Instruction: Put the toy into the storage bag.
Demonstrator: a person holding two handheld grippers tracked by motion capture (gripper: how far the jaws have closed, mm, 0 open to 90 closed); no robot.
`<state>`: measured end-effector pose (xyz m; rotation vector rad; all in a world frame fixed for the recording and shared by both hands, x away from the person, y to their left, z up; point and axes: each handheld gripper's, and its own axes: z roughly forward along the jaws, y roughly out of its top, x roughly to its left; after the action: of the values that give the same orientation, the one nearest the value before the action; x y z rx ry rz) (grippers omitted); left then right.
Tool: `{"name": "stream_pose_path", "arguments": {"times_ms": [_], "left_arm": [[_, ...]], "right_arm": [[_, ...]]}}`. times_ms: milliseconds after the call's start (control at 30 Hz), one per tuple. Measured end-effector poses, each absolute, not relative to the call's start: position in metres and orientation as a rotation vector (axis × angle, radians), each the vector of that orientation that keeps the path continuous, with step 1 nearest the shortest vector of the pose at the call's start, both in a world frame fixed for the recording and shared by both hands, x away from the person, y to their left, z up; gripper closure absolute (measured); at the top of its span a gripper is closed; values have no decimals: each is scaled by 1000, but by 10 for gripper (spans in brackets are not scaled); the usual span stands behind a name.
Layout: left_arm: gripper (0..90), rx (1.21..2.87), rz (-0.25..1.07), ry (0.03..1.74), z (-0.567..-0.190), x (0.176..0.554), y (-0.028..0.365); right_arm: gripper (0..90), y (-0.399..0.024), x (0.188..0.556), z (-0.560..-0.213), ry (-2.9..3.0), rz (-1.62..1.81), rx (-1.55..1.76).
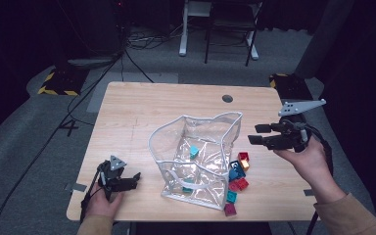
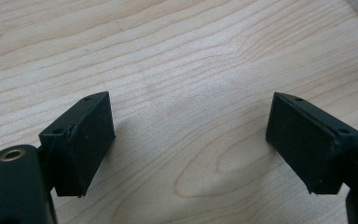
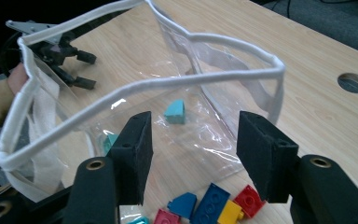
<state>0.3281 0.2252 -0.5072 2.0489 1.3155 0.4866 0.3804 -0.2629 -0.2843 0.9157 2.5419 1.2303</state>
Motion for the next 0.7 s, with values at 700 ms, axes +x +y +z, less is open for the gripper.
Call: {"name": "stream_pose_path", "arguments": {"times_ms": [700], "left_arm": [[156,2046,489,1320,-507,328,225]], "right_arm": [[456,-291,397,-365,2461,1194,1085]]}}
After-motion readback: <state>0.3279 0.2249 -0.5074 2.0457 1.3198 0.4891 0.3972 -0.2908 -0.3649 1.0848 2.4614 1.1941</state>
